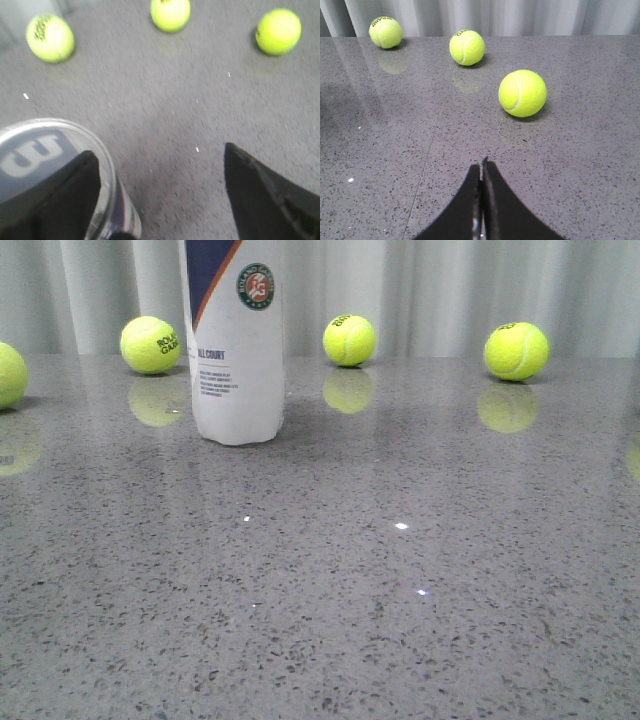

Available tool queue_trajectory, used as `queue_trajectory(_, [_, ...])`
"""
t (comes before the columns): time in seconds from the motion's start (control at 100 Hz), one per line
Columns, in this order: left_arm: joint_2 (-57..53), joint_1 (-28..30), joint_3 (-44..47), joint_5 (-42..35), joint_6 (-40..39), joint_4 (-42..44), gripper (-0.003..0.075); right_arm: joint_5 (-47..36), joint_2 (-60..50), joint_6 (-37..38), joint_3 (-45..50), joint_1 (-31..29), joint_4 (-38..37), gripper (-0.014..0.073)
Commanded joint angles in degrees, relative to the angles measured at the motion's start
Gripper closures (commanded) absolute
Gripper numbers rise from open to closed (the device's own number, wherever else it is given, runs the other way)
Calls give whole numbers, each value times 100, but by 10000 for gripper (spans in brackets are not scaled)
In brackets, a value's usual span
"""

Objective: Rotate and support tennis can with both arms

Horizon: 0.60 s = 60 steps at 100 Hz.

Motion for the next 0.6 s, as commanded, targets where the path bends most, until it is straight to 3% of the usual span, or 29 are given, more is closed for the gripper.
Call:
queue_trajectory(0.0, [-419, -40, -184, -661, 9, 20, 323, -414, 17, -46, -143, -33, -21, 652])
queue_trajectory(0.11, [-634, -40, -25, -1008, 9, 19, 458, -414, 17, -46, -143, -33, -21, 652])
queue_trajectory(0.29, [-1168, -40, 783, -1747, -15, 19, 742, -414, 17, -46, -143, -33, -21, 652])
queue_trajectory(0.59, [-2492, 61, 2518, -2504, -53, 19, 741, -414, 17, -46, -143, -33, -21, 652])
